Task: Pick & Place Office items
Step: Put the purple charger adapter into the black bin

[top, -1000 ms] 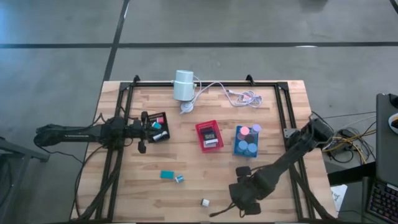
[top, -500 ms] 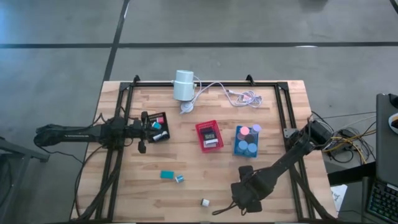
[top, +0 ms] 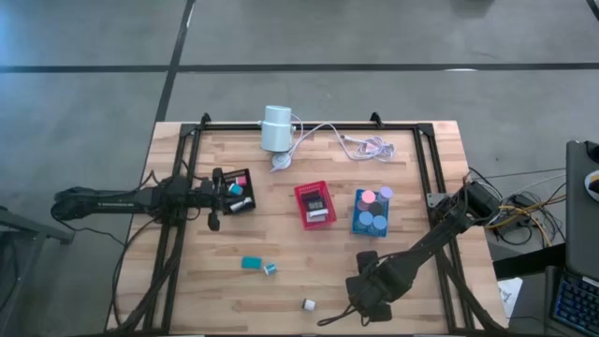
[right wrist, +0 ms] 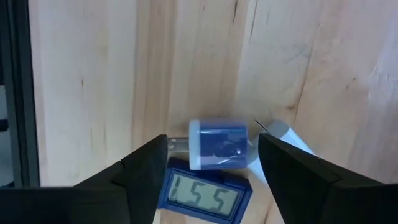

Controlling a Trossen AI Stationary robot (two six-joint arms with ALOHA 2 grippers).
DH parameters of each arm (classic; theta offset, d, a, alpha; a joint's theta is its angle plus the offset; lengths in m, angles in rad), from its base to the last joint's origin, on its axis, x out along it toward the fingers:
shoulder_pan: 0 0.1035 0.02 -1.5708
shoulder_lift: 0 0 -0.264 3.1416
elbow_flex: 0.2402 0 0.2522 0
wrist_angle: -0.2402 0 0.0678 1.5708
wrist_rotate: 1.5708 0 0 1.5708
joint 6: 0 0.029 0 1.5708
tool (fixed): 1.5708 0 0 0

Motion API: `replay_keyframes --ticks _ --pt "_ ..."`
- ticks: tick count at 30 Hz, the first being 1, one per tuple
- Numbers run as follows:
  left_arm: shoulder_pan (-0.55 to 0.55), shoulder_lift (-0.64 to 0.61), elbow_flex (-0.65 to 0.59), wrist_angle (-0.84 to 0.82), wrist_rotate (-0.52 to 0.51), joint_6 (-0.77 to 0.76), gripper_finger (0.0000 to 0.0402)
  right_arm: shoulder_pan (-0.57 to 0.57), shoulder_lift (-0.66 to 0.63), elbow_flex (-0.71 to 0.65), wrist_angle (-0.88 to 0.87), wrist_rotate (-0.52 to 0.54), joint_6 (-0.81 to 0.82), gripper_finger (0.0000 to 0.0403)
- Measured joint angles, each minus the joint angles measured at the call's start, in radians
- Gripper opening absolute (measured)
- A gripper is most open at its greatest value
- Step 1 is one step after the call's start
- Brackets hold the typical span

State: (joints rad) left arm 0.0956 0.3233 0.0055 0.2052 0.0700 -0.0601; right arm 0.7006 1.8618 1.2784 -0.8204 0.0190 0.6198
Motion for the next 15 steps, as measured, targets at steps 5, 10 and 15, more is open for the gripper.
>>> replay_keyframes --ticks 5,10,15 --pt "0.0 0.0 0.0 -0.004 0.0 0.0 0.0 0.0 0.0 -0.019 0.014 0.004 0.005 0.0238" --pt "0.0 0.0 0.0 -0.004 0.0 0.0 0.0 0.0 0.001 -0.033 0.028 0.004 0.006 0.0235" --pt "0.0 0.0 0.0 -0.004 0.0 0.0 0.0 0.0 0.001 -0.046 0.047 0.004 0.009 0.0235"
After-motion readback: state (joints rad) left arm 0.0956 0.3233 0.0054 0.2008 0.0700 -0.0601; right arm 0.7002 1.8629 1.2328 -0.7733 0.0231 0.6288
